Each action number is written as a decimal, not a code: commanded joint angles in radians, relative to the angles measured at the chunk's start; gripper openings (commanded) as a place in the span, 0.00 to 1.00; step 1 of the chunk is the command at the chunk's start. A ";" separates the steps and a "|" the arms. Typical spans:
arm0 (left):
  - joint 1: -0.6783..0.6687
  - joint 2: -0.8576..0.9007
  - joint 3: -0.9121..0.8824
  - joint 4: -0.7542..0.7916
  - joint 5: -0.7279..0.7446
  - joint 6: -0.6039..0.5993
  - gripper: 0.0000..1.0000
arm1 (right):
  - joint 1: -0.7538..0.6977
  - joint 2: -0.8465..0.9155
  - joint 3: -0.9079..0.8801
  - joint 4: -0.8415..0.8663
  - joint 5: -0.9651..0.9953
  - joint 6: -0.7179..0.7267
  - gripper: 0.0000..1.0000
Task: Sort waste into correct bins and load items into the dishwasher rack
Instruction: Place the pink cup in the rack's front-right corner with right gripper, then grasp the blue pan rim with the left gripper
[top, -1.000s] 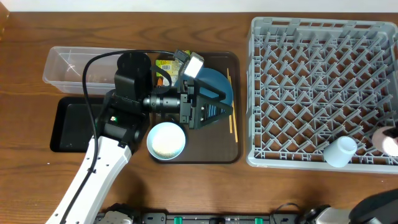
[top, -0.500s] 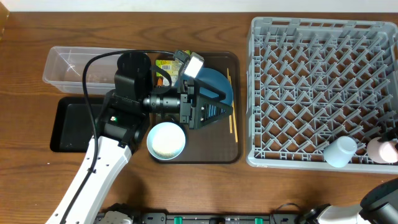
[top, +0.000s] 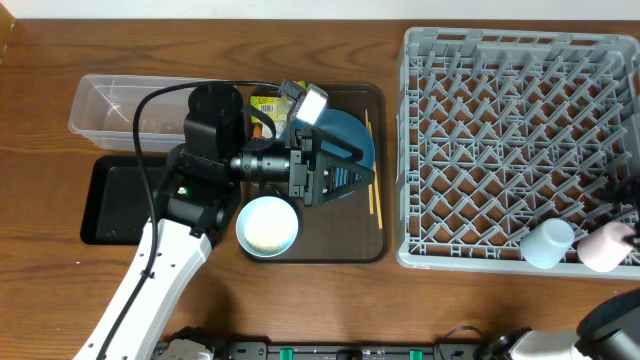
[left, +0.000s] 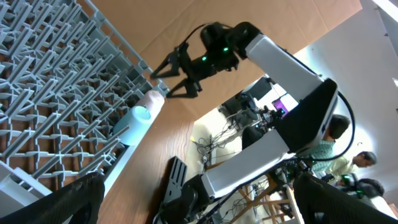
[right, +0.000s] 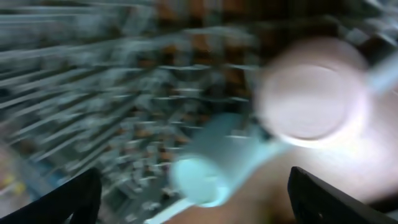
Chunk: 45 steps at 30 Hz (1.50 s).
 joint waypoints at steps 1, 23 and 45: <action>0.001 -0.013 0.011 0.003 -0.018 0.003 0.98 | 0.047 -0.152 0.089 -0.003 -0.307 -0.142 0.88; -0.129 0.048 0.010 -0.624 -1.392 0.208 0.91 | 0.518 -0.363 0.110 0.033 -0.415 -0.239 0.99; -0.026 0.542 0.011 -0.341 -1.331 0.172 0.67 | 0.545 -0.362 0.109 0.000 -0.378 -0.238 0.99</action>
